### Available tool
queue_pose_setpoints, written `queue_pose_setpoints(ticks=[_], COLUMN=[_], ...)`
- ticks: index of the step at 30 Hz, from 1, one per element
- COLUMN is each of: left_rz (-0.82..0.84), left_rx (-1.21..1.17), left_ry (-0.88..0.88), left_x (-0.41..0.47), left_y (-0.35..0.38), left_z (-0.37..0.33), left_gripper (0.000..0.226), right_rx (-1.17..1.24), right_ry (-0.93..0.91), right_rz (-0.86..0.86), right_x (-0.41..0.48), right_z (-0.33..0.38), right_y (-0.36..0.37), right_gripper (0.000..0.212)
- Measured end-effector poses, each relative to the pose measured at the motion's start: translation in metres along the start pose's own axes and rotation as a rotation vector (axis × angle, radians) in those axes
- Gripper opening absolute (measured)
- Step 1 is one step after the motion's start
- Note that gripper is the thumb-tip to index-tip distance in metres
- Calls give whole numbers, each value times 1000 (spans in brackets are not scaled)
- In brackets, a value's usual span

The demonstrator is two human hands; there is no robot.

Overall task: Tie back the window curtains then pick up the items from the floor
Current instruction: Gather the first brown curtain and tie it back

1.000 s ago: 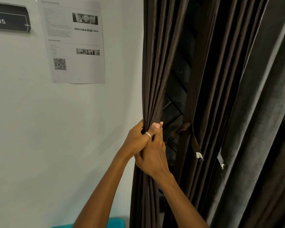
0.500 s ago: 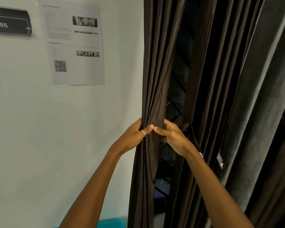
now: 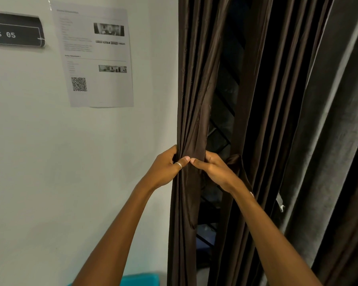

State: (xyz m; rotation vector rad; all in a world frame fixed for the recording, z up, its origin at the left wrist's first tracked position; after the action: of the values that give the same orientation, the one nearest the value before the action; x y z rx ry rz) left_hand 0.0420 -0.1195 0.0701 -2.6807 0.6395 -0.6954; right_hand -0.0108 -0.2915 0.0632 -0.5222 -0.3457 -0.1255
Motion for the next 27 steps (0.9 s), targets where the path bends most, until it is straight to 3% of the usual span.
queue_pose_setpoints(ticks=[6, 10, 13, 17, 20, 22, 27], left_rz=[-242, -435, -495, -464, -427, -417, -349], left_rx=[112, 40, 199, 333, 327, 276, 65], left_ry=[12, 115, 219, 285, 276, 278, 182], left_x=[1, 1, -3, -6, -2, 0, 0], left_y=[5, 16, 25, 33, 32, 29, 20], left_z=[11, 14, 9, 7, 6, 5, 3], left_gripper=[45, 42, 24, 22, 17, 14, 43], right_rx=[-527, -545, -403, -31, 286, 425, 610], right_ry=[9, 29, 54, 149, 243, 261, 280], right_rz=[-218, -292, -331, -322, -297, -292, -311], right_x=[9, 1, -8, -15, -17, -19, -18], right_z=[-4, 2, 7, 11, 16, 19, 13], right_y=[4, 10, 14, 20, 20, 16, 14], right_gripper=[27, 31, 33, 18, 37, 36, 33])
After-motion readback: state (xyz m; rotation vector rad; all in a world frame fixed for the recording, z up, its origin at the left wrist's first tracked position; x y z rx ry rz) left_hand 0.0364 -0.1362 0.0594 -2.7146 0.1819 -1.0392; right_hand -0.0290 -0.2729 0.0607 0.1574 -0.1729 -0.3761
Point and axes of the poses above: each hand's wrist, its own x-axis towards the middle knuckle, its own y-axis out of the palm, z = x × y, the point moved 1 cm from there along x, towards the middle knuckle, and after that the axes turned 9 degrees about -x, right-handed, at the moved point
